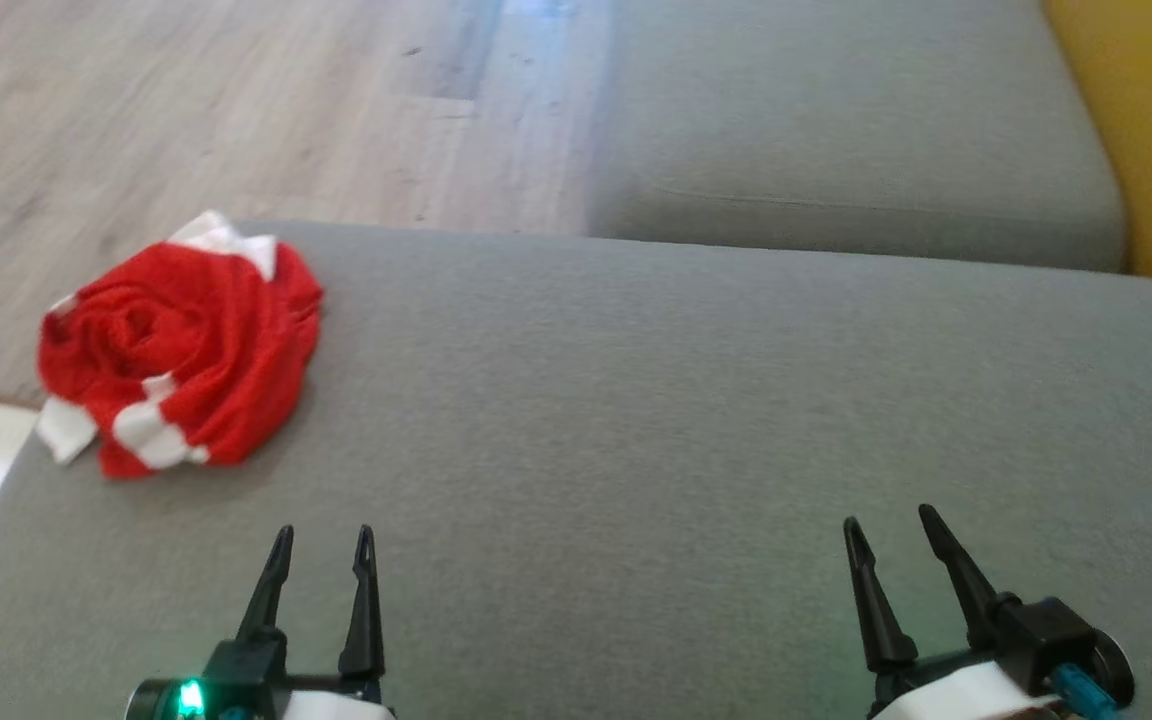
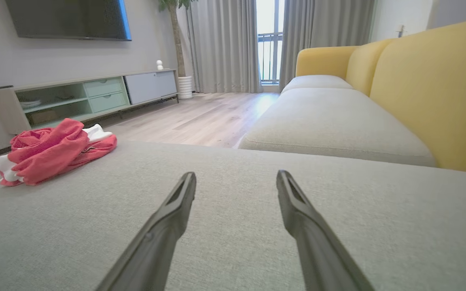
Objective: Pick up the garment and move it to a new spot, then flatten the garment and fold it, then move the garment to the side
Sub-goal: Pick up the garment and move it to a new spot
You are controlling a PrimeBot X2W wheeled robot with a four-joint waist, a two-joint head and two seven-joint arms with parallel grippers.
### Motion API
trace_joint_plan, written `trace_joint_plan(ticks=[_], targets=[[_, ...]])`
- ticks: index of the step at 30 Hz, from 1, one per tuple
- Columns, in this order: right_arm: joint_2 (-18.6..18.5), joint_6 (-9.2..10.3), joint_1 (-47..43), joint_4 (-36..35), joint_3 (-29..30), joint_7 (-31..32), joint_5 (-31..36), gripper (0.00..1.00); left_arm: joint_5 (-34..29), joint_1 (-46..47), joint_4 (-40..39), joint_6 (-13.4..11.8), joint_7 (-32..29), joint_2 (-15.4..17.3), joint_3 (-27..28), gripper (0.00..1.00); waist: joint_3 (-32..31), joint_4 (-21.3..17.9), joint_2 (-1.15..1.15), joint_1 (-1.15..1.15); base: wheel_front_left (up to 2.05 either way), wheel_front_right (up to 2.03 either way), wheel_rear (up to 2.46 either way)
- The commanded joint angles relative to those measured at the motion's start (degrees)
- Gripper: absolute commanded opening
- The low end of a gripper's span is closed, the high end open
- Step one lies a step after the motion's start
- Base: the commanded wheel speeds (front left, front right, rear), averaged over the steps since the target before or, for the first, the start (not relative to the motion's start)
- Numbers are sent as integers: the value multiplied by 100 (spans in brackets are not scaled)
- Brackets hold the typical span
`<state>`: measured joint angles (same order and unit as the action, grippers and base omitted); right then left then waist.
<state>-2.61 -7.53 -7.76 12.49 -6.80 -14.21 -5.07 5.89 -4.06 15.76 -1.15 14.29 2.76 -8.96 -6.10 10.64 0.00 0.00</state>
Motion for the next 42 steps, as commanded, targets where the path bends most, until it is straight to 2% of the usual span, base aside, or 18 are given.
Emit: trace_joint_plan(ticks=[1, 13, 19, 25, 31, 32, 37, 42], targets=[[-27, 4, 222, -199, -135, -79, -31, 100, -80, 229, -178, 18, 71, 16, 217, 100, 56, 316, 0, 0, 0, 0, 0], [-27, 4, 366, -200, -174, -79, -100, 100, -226, 281, -234, 59, 71, 24, 447, 100, 242, 1394, 0, 0, 0, 0, 0], [-27, 4, 497, -162, -256, -79, -38, 100, -232, 266, -408, -27, 71, 21, 614, 100, 421, 1623, 0, 0, 0, 0, 0], [-27, 4, 576, -137, -270, -79, 36, 100, -272, 278, -561, -29, 71, 43, 721, 100, 533, 1713, 0, 0, 0, 0, 0], [-72, 4, 416, -207, -115, -79, 234, 100, -403, 687, -573, 111, 71, 314, 789, 100, 709, 1714, 0, 0, 0, 0, 0], [-174, 4, 407, -241, -118, -79, 289, 100, -441, 973, -620, 147, 71, 463, 853, 100, 898, 1601, 0, 0, 0, 0, 0], [-625, 4, 700, -433, -134, -79, 380, 100, -440, 2086, -627, 252, 71, 726, 968, 100, 1696, 1307, 0, 0, 0, 0, 0], [-1138, 4, 1081, -595, -210, -79, 401, 100, -422, 3482, -29, 420, 71, 902, 915, 100, 2452, 1154, 0, 0, 0, 0, 0]])
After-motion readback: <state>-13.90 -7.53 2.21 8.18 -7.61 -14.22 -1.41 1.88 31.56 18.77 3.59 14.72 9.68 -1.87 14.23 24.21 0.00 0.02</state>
